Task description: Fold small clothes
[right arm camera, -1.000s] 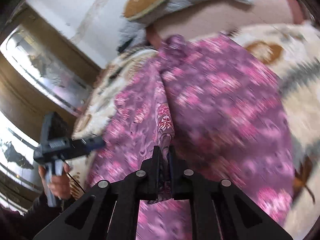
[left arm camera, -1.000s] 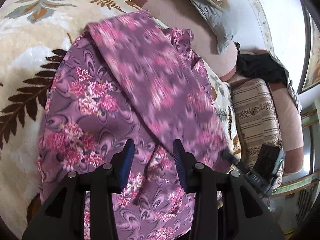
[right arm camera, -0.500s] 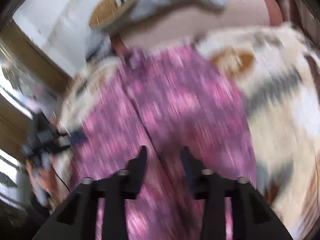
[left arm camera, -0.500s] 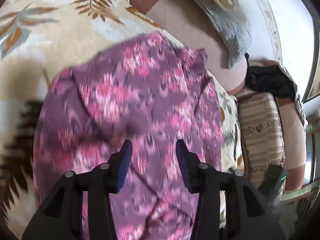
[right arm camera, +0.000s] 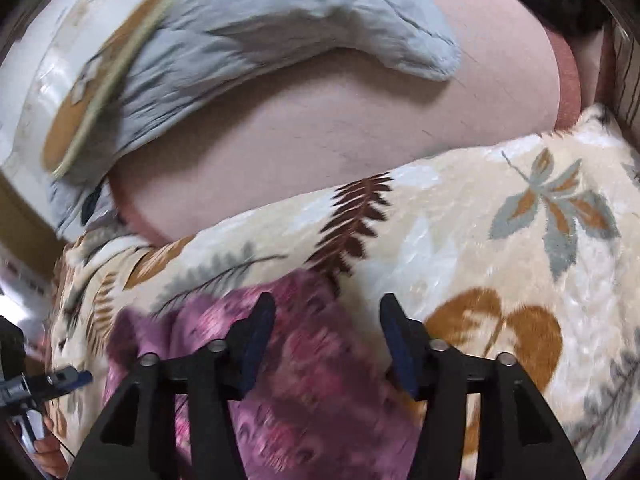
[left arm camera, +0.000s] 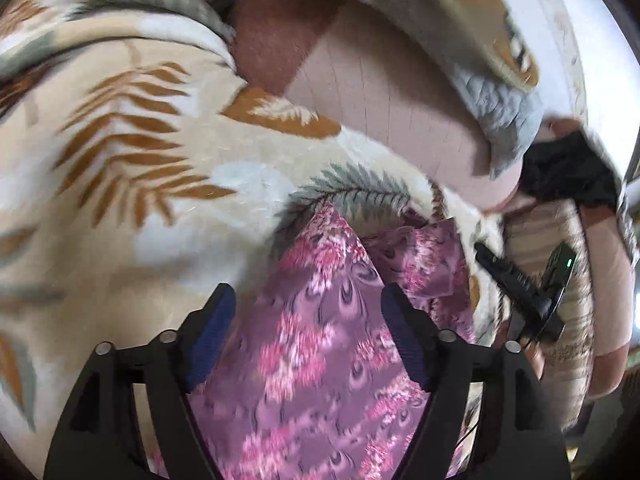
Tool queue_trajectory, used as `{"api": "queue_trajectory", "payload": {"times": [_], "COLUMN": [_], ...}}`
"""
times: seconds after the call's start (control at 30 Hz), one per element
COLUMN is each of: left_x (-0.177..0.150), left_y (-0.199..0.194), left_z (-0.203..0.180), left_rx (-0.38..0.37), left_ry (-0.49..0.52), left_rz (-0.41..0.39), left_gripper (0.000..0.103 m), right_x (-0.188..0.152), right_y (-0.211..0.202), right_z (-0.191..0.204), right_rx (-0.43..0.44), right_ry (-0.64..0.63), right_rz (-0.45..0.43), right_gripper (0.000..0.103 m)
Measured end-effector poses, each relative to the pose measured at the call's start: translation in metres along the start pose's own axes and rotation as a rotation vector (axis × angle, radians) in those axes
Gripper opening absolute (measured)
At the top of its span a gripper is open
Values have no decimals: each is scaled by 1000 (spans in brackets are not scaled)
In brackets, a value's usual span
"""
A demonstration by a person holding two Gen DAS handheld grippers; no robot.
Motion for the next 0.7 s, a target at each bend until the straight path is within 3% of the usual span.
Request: {"api": "queue_trajectory", "payload": {"times": [0.17,0.23,0.27,0.3,0.37,0.43,0.47,0.6,0.67,0.7], "left_x": [7,2,-1,-5,-11,-13,-14,-11,-11,-12], "left_y": [45,51,50,50,43,34,30,35,32,28], "left_z": [3,-4,-12,-20,-25,-25,-21,9,19,20], "left_rx": [19,-16,-1,43,81,101,114,153,132,126], "left_ry": [0,30,76,130,149,167,160,51,8,2], "left_rz": [103,103,79,65,27,-19,-37,-38,-46,-54], "left_gripper": [75,68,36,2,3,3,3,3,3,4], "right_x": [3,-1,-3,-3,-1,7,8,1,-5,-5], "right_y": [43,46,47,47,29,8,7,44,49,46], "right_z": [8,19,26,32,30,9,0,-31,-34,-34], "right_rx": [75,113,72,42,79,139,131,8,12,23], "right_ry": [8,-33,-80,-126,-126,-20,14,80,92,103], "right_rz": [82,83,72,61,-20,-118,-125,-11,-5,-7], "right_gripper": [60,31,7,6,5,5,5,5,7,13]}}
Point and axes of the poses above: each gripper's, at about its wrist camera, not at the fingertips, and y roughly the way its jaws point, z to its left, x to its top, the point moved 1 cm from there along y, roughly the way its jaws point, and after that the axes turned 7 degrees about -x, right-handed, at the moved point
